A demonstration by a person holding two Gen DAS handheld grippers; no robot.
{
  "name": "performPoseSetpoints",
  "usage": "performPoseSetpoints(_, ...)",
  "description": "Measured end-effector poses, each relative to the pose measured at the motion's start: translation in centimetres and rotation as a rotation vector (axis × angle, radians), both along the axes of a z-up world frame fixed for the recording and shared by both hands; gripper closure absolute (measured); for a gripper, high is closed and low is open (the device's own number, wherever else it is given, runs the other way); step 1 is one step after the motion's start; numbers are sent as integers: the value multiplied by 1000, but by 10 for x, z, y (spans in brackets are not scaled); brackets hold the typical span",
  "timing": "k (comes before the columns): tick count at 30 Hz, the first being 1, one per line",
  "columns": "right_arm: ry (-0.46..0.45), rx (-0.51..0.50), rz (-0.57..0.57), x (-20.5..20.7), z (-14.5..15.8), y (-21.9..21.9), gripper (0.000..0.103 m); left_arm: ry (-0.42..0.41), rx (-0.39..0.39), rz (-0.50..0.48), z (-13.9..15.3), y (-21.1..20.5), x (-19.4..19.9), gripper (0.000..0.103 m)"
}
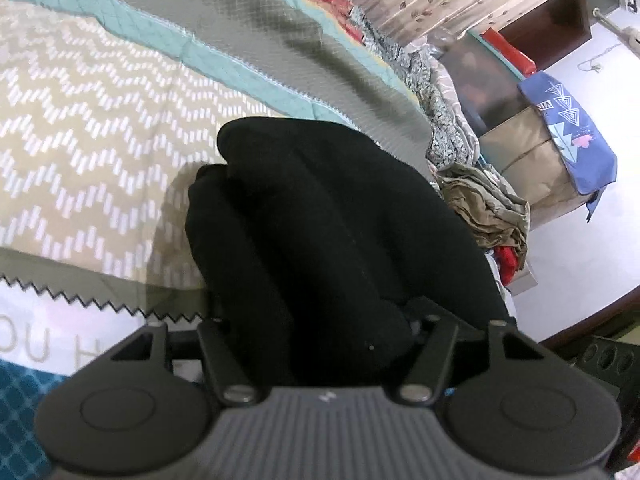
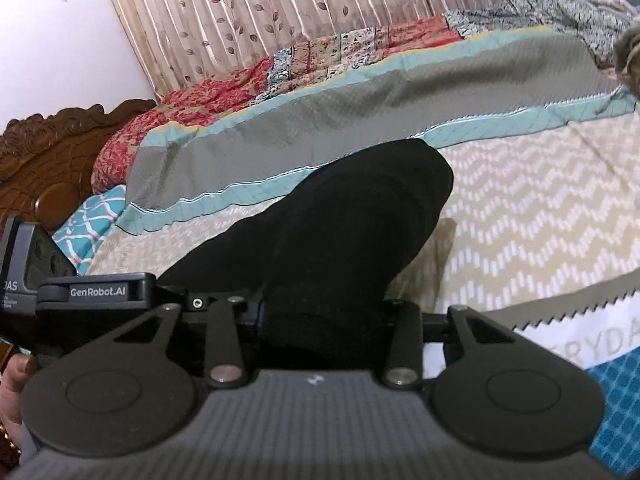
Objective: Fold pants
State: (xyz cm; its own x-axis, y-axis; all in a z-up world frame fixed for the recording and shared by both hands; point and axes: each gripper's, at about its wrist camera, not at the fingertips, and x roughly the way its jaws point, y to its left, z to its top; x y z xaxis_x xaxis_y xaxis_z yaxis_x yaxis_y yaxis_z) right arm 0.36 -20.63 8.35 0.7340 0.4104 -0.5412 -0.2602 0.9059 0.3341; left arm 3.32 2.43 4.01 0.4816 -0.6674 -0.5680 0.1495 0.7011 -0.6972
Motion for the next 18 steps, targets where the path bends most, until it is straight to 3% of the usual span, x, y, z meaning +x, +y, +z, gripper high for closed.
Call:
performPoseSetpoints(5, 140, -10, -37, 11, -29, -1, 55, 85, 52, -5, -27, -7, 3, 31)
performPoseSetpoints(12, 232, 137, -78, 16, -48, -22, 36, 109, 50, -2, -29, 0, 3, 10)
performPoseSetpoints(18, 276, 226, -97, 8, -53, -29, 30, 93, 79, -28, -30, -6, 0, 4)
